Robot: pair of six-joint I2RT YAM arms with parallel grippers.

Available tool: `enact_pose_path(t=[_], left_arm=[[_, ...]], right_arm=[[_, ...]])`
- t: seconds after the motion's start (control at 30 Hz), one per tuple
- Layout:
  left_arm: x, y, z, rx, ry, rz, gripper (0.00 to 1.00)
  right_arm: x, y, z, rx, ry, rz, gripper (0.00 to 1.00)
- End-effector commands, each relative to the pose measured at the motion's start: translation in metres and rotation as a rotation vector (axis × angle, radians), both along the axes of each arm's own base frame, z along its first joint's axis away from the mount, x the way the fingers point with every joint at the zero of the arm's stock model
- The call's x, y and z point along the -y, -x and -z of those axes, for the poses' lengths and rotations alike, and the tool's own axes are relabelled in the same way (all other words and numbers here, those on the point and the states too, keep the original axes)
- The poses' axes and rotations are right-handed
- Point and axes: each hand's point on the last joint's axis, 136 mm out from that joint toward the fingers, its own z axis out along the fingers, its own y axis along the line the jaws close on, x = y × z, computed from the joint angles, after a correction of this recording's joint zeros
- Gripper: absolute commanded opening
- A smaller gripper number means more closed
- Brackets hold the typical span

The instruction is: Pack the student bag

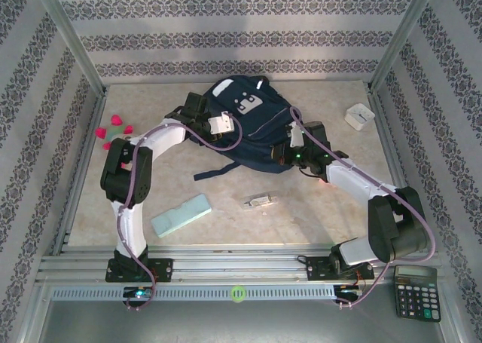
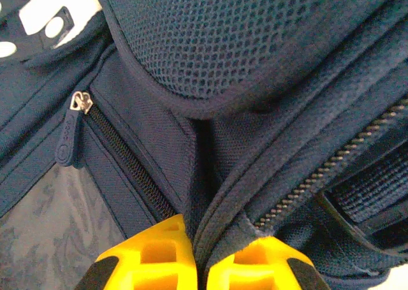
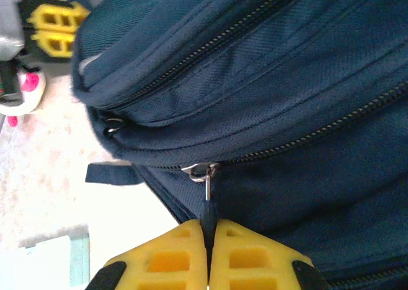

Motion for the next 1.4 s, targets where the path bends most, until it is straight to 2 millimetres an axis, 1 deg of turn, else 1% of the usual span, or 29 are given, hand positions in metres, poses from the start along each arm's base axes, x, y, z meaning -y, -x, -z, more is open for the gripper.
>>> enact_pose_path(t=[0.0,0.07,0.17,0.27,0.37,0.53,0.63,0.7,0.77,0.83,0.87,0.9,0.93,0.97,1.0,1.07,1.13,1.17,1.23,1.27,1.37], left_arm=[[-0.004,0.021,-0.033,-0.075,0.096,-0.232,0.0],[-0.007,0.026,-0.042,-0.081,0.114,-0.321,0.0],[0.001,0.03,-0.053,-0.091,0.187,-0.436,0.0],[0.021,0.035,-0.064,-0.098,0.252,-0.497,0.0],[0.042,0.039,-0.071,-0.094,0.261,-0.521,0.0],[0.081,0.049,-0.083,-0.134,0.369,-0.5,0.0],[0.098,0.054,-0.087,-0.159,0.428,-0.494,0.0],[0.107,0.059,-0.089,-0.18,0.464,-0.484,0.0],[0.109,0.063,-0.087,-0.183,0.486,-0.484,0.0],[0.102,0.064,-0.082,-0.165,0.481,-0.504,0.0],[0.096,0.065,-0.076,-0.153,0.462,-0.511,0.08],[0.091,0.066,-0.073,-0.142,0.445,-0.511,0.18],[0.084,0.067,-0.069,-0.128,0.417,-0.506,0.35],[0.076,0.069,-0.066,-0.12,0.393,-0.492,0.47],[0.069,0.072,-0.062,-0.122,0.375,-0.477,0.56],[0.045,0.074,-0.059,-0.112,0.35,-0.465,0.69],[0.016,0.073,-0.055,-0.093,0.323,-0.47,0.81],[-0.001,0.069,-0.054,-0.083,0.315,-0.511,0.87],[-0.023,0.065,-0.055,-0.105,0.331,-0.58,0.9],[-0.035,0.061,-0.056,-0.107,0.344,-0.632,0.91],[-0.059,0.054,-0.054,-0.117,0.4,-0.803,0.9]], right_arm=[[0.001,-0.013,-0.01,0.036,0.001,-0.013,0.0],[0.0,-0.018,-0.014,0.04,0.001,-0.024,0.0],[-0.007,-0.02,-0.024,0.055,-0.018,-0.047,0.0],[-0.023,-0.016,-0.034,0.075,-0.03,-0.08,0.0],[-0.044,-0.006,-0.044,0.094,-0.041,-0.113,0.0],[-0.081,0.006,-0.062,0.128,-0.091,-0.149,0.0],[-0.097,0.006,-0.061,0.122,-0.128,-0.145,0.0],[-0.104,0.001,-0.057,0.107,-0.154,-0.125,0.0],[-0.11,-0.004,-0.055,0.096,-0.197,-0.119,0.0],[-0.111,-0.006,-0.054,0.092,-0.209,-0.109,0.0],[-0.109,-0.006,-0.052,0.091,-0.206,-0.104,0.0],[-0.107,-0.007,-0.052,0.091,-0.204,-0.096,0.0],[-0.104,-0.006,-0.05,0.085,-0.203,-0.09,0.0],[-0.1,-0.006,-0.046,0.077,-0.201,-0.082,0.0],[-0.096,-0.006,-0.043,0.068,-0.197,-0.077,0.0],[-0.09,-0.003,-0.035,0.051,-0.186,-0.072,0.0],[-0.087,-0.002,-0.03,0.042,-0.18,-0.071,0.0],[-0.085,-0.002,-0.027,0.037,-0.178,-0.069,0.0],[-0.084,-0.002,-0.024,0.031,-0.174,-0.072,0.0],[-0.084,-0.003,-0.024,0.03,-0.173,-0.072,0.0],[-0.086,-0.004,-0.021,0.024,-0.171,-0.075,0.0]])
